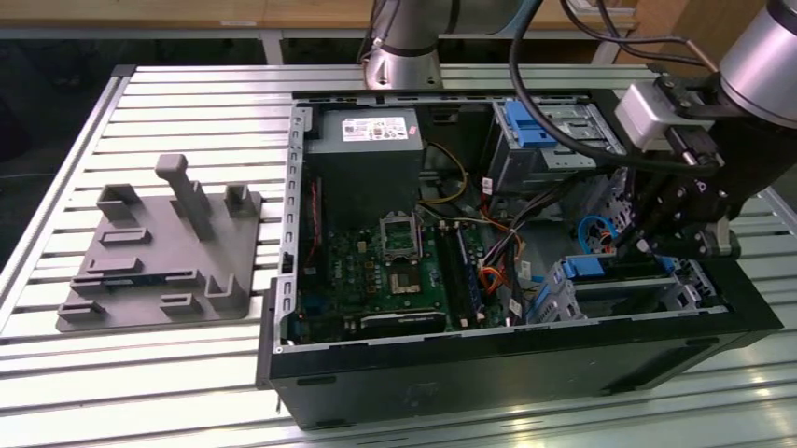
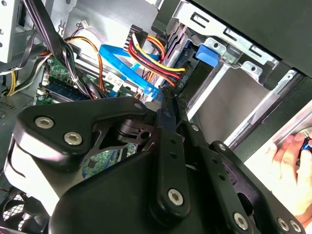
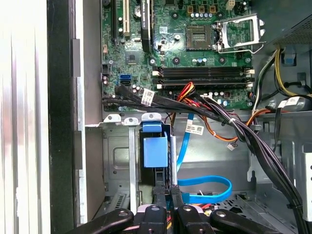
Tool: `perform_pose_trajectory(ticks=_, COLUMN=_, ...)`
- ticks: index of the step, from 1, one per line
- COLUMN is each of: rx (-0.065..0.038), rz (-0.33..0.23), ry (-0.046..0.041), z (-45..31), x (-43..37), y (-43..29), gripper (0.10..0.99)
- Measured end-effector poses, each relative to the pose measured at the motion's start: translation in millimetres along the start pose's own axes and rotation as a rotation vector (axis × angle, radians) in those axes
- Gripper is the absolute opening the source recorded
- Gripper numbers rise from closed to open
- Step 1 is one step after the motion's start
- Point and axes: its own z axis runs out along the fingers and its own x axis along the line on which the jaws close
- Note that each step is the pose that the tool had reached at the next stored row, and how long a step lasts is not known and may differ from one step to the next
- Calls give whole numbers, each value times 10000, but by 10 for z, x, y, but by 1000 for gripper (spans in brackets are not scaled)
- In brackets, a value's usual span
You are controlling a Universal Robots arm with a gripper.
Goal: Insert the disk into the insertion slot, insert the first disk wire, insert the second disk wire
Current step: 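Insert the second disk wire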
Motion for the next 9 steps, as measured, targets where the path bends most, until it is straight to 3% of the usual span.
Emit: perform_pose_trajectory(ticks=9, rx=0, rz=0, ry=1, z=31, x=1, y=-2, gripper=161)
